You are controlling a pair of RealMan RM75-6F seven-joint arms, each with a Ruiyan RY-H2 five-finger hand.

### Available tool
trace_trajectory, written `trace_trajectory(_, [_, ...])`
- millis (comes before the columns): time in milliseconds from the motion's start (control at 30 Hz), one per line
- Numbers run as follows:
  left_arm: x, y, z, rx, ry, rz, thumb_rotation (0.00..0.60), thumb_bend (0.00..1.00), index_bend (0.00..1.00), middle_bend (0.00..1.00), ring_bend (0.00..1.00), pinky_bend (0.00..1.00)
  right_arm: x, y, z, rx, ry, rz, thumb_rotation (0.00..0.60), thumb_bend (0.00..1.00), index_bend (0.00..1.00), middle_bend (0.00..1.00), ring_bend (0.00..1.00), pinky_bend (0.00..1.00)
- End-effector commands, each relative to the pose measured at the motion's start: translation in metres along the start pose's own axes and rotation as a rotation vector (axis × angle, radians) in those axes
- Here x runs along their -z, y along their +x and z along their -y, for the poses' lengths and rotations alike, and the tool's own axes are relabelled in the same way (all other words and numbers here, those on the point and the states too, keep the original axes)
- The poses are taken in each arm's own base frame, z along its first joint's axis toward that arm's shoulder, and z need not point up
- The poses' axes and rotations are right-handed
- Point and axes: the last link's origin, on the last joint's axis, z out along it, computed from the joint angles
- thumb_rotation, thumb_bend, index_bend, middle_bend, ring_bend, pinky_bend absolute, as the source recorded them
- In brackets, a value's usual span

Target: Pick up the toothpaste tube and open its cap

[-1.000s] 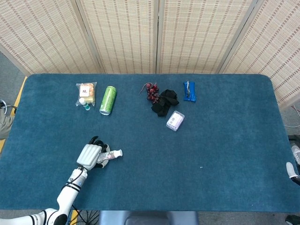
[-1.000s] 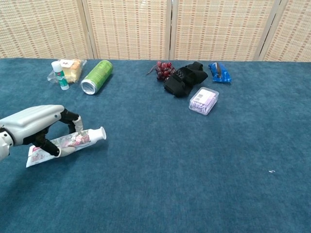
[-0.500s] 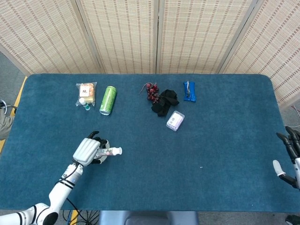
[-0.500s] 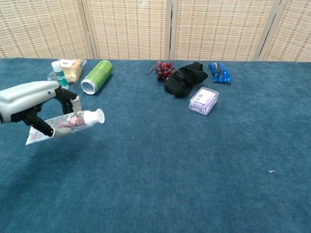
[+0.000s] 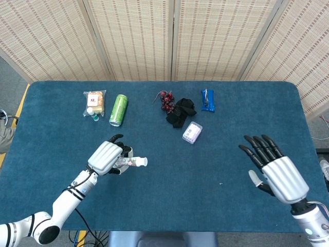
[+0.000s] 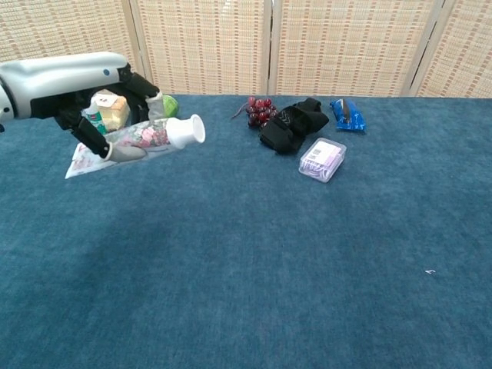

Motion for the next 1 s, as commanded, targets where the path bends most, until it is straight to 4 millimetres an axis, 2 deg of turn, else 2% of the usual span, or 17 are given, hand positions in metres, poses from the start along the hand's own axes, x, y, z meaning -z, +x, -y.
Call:
trace_trajectory(33, [-0.009, 0.012, -0.011, -0.013, -0.015, 0.010, 0.600, 0.33, 0.54, 0.68, 0.42, 0.11, -0.023, -0.002, 0.022, 0.000, 0.085, 0.003, 0.600, 0.40, 0.14, 0.02, 0.00, 0.00])
trace_trajectory(167, [-0.017, 0.022, -0.022, -0.004, -0.021, 0.020, 0.600, 0.33, 0.54, 0.69, 0.43, 0.11, -0.043, -0.007, 0.043, 0.002, 0.152, 0.025, 0.600, 0.40, 0.16, 0.02, 0.00, 0.00])
trace_trajectory(467, [-0.033, 0.033, -0.040, 0.039, -0.017, 0.035, 0.600, 0.34, 0.55, 0.70, 0.43, 0.11, -0.078, -0.022, 0.073, 0.016, 0.211, 0.083, 0.600, 0.40, 0.18, 0.02, 0.00, 0.00])
trace_trajectory(1000, [-0.052, 0.029, -0.053, 0.010, 0.037, 0.077, 0.600, 0.34, 0.55, 0.70, 0.43, 0.11, -0.113, -0.051, 0.113, 0.021, 0.279, 0.128, 0.600, 0.40, 0.18, 0.00, 0.00, 0.00])
